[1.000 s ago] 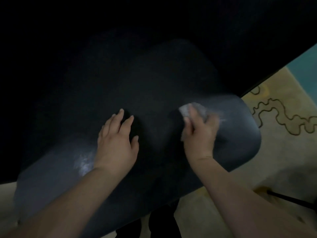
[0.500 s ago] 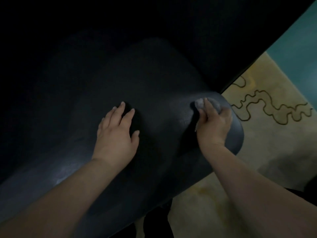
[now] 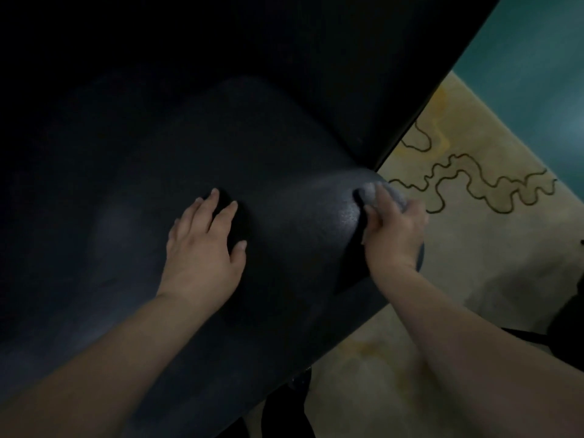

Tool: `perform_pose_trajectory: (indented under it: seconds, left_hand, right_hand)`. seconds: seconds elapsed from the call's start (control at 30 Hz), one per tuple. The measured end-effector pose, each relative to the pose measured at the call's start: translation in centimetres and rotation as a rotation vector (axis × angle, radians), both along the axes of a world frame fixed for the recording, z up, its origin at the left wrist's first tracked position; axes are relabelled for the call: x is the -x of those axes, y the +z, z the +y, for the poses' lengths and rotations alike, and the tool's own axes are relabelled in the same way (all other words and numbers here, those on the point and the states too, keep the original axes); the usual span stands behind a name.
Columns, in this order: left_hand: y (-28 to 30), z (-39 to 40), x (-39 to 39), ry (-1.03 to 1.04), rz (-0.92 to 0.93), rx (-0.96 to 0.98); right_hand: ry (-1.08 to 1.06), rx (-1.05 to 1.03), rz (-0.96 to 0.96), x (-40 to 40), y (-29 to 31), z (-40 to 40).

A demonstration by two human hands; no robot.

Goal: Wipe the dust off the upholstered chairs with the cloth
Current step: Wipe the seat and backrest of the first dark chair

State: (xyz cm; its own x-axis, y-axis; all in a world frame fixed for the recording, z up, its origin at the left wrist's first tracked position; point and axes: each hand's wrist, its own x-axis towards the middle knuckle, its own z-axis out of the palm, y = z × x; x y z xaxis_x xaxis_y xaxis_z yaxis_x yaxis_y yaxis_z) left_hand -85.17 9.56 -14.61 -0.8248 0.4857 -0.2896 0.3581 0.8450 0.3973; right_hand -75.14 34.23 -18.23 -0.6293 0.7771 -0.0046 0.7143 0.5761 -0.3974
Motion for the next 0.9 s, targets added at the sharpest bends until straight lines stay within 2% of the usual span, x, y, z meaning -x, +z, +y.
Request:
perform_pose_trajectory:
  seconds: [0.07, 0.1, 0.2, 0.3, 0.53, 0.67, 0.73, 0.83, 0.9]
  left_hand:
    - [-0.1, 0.5, -0.2, -0.006, 0.005, 0.001]
    - [-0.1, 0.8, -0.4, -0.007, 0.009, -0.004]
    - [-0.2, 2.0, -0.9, -0.045, 0.018, -0.021]
    - [-0.3, 3.2, -1.5, -0.141, 0.034, -0.001]
    - [-0.8, 6.0, -1.8, -0.239, 0.068, 0.087]
    - [-0.8, 7.1, -1.8, -0.272, 0.074, 0.085]
    - [-0.8, 7.8, -2.0, -0.296, 0.072, 0.069]
    - [-1.1, 9.0, -2.6, -0.328, 0.049, 0.067]
    - [-1.5, 9.4, -2.9, -0.333, 0.057, 0.090]
  right_hand:
    - [-0.070, 0.059, -0.005, -0.2, 0.3, 0.9]
    - [-0.036, 0.071, 0.017, 0.1, 0.6, 0.5]
    - [0.260, 0.086, 0.127, 1.6, 1.4, -2.8]
    - [0.488, 0.045, 0.114, 1.9, 0.8, -5.0]
    - [0.383, -0.014, 0.061, -0.1, -0.2, -1.4]
    - [0.138, 0.023, 0.058, -0.8, 0.2, 0.1]
    - [0.184, -0.002, 0.092, -0.7, 0.7, -0.6]
    - [0.392, -0.025, 0.080, -0.8, 0.6, -2.0]
    - [0.403, -0.029, 0.074, -1.2, 0.0, -1.2]
